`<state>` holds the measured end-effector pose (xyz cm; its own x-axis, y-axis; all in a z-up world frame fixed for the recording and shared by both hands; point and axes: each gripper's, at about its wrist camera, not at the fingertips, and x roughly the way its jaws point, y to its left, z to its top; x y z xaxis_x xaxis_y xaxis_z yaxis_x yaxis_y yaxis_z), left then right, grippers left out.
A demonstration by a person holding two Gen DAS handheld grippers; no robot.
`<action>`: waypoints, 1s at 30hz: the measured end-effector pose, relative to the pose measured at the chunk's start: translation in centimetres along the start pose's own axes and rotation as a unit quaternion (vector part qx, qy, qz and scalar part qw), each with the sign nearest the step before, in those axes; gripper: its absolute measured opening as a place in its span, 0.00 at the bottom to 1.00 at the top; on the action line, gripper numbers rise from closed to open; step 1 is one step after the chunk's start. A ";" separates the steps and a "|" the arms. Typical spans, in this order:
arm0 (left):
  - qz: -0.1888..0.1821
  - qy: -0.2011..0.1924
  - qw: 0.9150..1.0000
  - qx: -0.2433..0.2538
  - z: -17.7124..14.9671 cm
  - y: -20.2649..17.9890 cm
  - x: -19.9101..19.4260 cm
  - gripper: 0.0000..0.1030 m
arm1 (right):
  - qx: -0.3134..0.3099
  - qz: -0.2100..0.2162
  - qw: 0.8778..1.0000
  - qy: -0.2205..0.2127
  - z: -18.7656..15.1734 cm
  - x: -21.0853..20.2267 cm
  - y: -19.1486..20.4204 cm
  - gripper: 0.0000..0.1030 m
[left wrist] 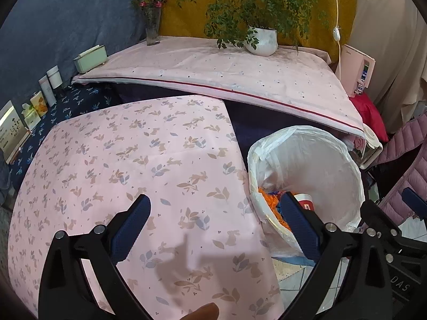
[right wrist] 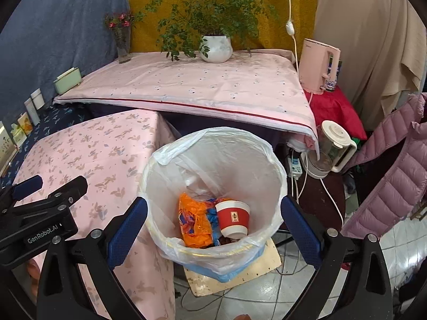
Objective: Collect trash
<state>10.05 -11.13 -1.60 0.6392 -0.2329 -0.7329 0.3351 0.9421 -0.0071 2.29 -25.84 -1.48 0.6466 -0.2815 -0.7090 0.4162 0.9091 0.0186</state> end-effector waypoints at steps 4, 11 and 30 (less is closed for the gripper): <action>-0.001 -0.002 1.000 -0.003 -0.4 0.1 -0.4 0.91 | -0.002 -0.007 1.000 0.002 -0.5 -0.4 -0.3 0.93; -0.002 -0.001 1.000 0.000 -0.7 0.1 -0.9 0.91 | -0.004 -0.014 1.000 0.004 -1.1 -0.9 -0.3 0.93; -0.004 -0.002 1.000 0.007 -1.8 -0.3 -2.1 0.91 | -0.024 -0.021 0.999 0.007 -2.3 -2.1 0.5 0.93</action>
<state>7.37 -10.53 -1.30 0.6387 -0.2417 -0.7306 0.3498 0.9368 -0.0041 -0.33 -24.12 -1.57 0.6197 -0.3156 -0.7186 0.4109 0.9105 -0.0456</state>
